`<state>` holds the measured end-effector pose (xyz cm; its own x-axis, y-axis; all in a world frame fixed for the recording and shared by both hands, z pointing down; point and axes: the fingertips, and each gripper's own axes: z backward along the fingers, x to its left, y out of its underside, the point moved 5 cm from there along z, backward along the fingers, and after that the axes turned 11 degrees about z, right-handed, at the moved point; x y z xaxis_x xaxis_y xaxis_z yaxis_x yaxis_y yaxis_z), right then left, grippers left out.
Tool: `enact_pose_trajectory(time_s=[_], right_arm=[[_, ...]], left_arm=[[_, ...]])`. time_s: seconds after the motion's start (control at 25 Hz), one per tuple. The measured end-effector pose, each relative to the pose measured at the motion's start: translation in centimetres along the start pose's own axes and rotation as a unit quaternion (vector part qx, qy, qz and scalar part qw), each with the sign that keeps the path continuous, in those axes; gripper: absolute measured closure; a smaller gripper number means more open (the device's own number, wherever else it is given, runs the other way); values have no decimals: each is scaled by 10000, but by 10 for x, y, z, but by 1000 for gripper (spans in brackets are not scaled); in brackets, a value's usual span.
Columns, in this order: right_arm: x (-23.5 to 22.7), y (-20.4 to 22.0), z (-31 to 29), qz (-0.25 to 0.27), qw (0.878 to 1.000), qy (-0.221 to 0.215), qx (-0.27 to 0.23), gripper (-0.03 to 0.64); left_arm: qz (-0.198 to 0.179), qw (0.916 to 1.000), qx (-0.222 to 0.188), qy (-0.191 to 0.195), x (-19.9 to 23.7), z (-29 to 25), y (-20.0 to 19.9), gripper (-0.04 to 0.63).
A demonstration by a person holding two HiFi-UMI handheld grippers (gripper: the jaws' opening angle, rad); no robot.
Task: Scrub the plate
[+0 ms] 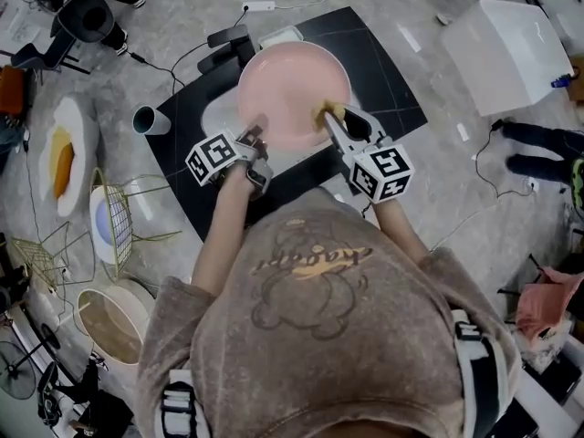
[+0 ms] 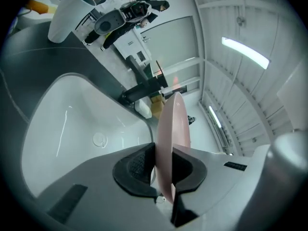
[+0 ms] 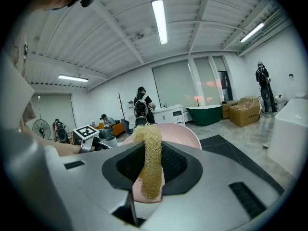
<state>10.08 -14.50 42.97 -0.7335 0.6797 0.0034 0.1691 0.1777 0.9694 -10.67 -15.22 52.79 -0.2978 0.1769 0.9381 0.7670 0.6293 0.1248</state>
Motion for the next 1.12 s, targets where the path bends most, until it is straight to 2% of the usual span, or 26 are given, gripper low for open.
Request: enact_pose_trajectory(time_s=[0.2,0.44,0.72,1.12], right_arm=[[11,-9,-6,476,9986,-188,156,531],[21,-5,-29,1057,9918,-384,600,531],[37,-1,-52,1619,9774,-783,1114,531],[40,4,-66,2306,9575,-817,1526,531]], left_arm=[[-321,9994,43,-88,-7,11,8,545],[-417,9989,160,-113,-8,13,17,545],[-568,9981,236,-19,-20,10,22,545],[-721,9965,406,102,-35,5,31,545]])
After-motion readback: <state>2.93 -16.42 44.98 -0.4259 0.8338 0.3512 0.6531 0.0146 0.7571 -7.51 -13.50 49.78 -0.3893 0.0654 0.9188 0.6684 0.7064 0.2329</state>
